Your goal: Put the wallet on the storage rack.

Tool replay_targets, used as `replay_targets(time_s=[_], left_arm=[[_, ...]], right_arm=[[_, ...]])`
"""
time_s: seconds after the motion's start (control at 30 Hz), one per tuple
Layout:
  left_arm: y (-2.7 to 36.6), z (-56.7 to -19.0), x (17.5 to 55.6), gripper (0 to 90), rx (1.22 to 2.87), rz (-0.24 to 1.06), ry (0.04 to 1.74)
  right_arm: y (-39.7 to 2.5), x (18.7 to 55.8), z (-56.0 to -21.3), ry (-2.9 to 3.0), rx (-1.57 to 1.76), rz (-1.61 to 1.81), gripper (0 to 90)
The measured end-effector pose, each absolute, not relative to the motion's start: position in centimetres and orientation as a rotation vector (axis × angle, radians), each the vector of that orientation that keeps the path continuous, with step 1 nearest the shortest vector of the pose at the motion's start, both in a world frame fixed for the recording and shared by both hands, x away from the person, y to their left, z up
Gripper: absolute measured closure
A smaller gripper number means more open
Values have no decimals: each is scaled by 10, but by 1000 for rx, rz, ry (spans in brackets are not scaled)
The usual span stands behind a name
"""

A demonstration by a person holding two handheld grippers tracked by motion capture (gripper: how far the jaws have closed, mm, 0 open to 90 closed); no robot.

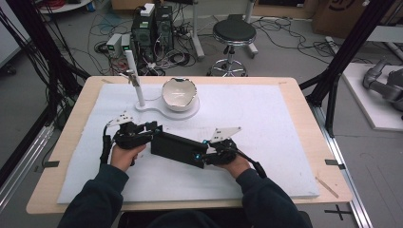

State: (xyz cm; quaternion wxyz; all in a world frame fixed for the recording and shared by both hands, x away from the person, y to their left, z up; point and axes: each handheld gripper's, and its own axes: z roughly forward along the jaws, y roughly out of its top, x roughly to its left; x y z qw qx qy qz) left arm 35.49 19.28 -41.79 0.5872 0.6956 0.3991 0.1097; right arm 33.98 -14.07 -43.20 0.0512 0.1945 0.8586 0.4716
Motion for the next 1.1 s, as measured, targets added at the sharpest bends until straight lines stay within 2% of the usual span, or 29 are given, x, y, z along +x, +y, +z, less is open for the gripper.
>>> replay_targets(time_s=[0.07, 0.37, 0.43, 0.8, 0.97, 1.03, 1.1], left_arm=[[199, -416, 355, 509, 1612, 281, 954], [253, -409, 353, 436, 1565, 435, 1068], [258, -412, 353, 416, 1562, 431, 1093], [259, -421, 356, 429, 1584, 394, 1125], [263, -419, 354, 428, 1565, 425, 1102], [262, -419, 354, 409, 1561, 423, 1099], [260, -419, 354, 354, 1559, 426, 1098]], right_arm=[[-138, 339, -433, 2611, 602, 1493, 718], [-153, 340, -408, 2477, 615, 1562, 733], [-159, 342, -400, 2441, 618, 1548, 735], [-176, 364, -342, 2250, 635, 1560, 739], [-175, 379, -308, 2203, 644, 1530, 739], [-174, 386, -297, 2188, 644, 1524, 739], [-171, 394, -289, 2186, 641, 1500, 738]])
